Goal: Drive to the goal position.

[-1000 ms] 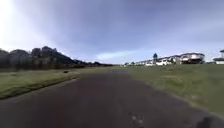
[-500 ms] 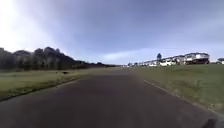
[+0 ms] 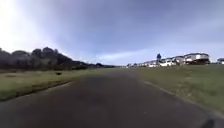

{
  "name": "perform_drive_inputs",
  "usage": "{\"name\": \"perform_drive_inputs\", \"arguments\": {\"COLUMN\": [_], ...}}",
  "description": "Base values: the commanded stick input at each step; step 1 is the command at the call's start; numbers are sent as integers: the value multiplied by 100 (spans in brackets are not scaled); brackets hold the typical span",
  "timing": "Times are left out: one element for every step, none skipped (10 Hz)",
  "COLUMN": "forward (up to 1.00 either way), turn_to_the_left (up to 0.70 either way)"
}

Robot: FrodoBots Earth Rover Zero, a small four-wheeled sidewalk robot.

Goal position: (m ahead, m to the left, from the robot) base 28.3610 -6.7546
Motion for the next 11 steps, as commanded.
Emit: {"name": "perform_drive_inputs", "arguments": {"forward": [100,100,100,100,100,100,100,100,100,100,100], "turn_to_the_left": [0,0,0,0,0,0,0,0,0,0,0]}}
